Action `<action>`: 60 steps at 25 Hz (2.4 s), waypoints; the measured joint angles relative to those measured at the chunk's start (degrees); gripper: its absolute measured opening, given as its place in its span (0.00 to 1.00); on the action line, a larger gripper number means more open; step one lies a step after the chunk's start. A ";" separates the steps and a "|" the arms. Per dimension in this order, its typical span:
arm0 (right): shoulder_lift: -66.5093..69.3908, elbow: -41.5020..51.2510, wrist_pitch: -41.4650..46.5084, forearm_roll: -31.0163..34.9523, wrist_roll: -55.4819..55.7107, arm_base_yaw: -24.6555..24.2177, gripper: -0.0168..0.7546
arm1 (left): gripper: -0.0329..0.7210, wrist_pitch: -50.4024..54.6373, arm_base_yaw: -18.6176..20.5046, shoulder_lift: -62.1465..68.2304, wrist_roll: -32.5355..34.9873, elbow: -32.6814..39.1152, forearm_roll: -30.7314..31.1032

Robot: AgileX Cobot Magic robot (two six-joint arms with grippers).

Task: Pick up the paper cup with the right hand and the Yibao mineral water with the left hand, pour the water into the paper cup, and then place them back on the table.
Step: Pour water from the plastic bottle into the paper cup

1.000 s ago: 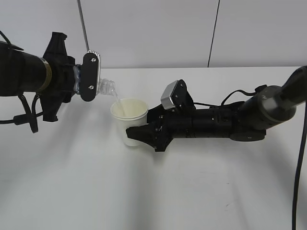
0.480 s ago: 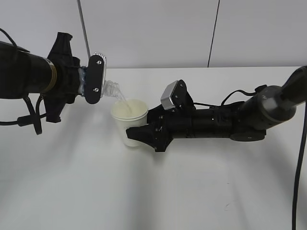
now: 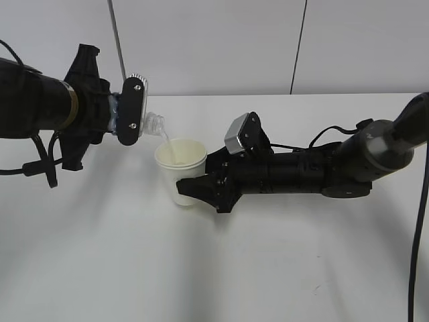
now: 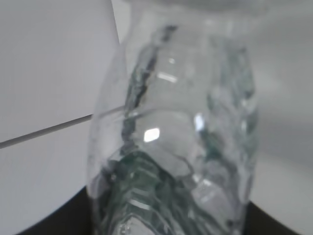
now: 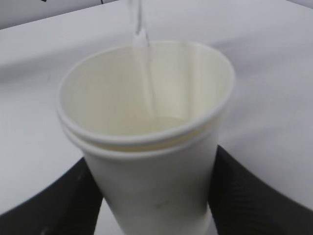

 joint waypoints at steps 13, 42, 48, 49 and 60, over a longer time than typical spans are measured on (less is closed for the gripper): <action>0.00 0.00 0.40 -0.13 0.00 0.00 0.65 | 0.46 0.27 -0.11 0.00 0.00 0.00 0.06; 0.00 0.00 0.66 -0.13 0.11 0.00 0.65 | 0.46 0.94 -0.28 0.00 0.00 0.00 0.86; 0.00 0.00 0.66 -0.13 0.11 0.00 0.65 | 0.46 1.01 -0.28 0.00 0.00 0.00 1.02; 0.00 0.00 0.66 -0.13 0.11 0.00 0.65 | 0.46 1.01 -0.28 0.00 0.00 0.00 1.02; 0.00 0.00 0.79 -0.13 0.11 0.00 0.65 | 0.46 1.07 -0.52 0.00 -2.17 0.00 0.99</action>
